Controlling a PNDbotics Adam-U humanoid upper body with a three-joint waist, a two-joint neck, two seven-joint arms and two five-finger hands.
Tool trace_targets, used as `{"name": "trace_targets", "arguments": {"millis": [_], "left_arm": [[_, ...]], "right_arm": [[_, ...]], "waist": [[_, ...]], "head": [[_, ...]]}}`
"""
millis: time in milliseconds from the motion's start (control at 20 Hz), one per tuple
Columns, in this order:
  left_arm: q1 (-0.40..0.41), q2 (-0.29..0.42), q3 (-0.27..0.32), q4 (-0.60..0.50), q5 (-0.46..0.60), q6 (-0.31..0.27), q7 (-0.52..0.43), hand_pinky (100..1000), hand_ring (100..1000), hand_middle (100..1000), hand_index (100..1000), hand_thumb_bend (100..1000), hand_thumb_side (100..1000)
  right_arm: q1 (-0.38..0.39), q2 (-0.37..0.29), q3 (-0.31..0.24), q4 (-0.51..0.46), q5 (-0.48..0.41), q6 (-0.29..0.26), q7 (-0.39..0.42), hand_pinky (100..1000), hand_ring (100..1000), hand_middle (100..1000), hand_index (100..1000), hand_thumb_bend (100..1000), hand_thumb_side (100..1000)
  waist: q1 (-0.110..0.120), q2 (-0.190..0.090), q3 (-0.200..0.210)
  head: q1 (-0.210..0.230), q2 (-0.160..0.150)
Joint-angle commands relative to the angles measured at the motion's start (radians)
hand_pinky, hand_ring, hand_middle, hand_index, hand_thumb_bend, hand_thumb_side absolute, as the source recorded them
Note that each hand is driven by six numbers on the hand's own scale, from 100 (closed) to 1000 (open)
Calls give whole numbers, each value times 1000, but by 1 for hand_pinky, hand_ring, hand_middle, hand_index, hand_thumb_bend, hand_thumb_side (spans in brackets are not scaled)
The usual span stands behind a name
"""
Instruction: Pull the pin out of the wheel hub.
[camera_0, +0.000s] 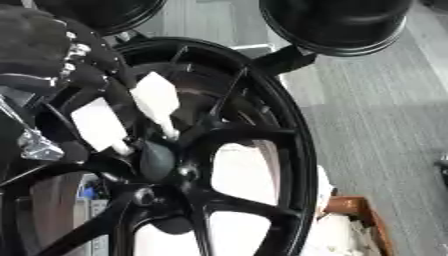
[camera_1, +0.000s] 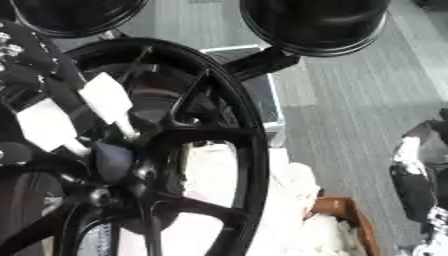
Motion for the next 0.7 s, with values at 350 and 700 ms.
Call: {"name": "trace_targets", "arguments": {"millis": [350, 700], "left_arm": [[1, 6, -14, 38, -34, -299, -279, 808, 815, 735, 771, 420, 436], [-2, -4, -17, 62, -41, -301, -279, 761, 757, 675, 719, 339, 402]], "right_arm": [[-8, -1, -1, -12, -3, -3, -9, 858, 754, 599, 774, 100, 375], [-9, 1, -1, -12, -7, -4, -15, 858, 754, 597, 773, 100, 379]], "waist": [[-3, -8, -4], [-3, -8, -6]], "head": [[3, -19], [2, -20]]}}
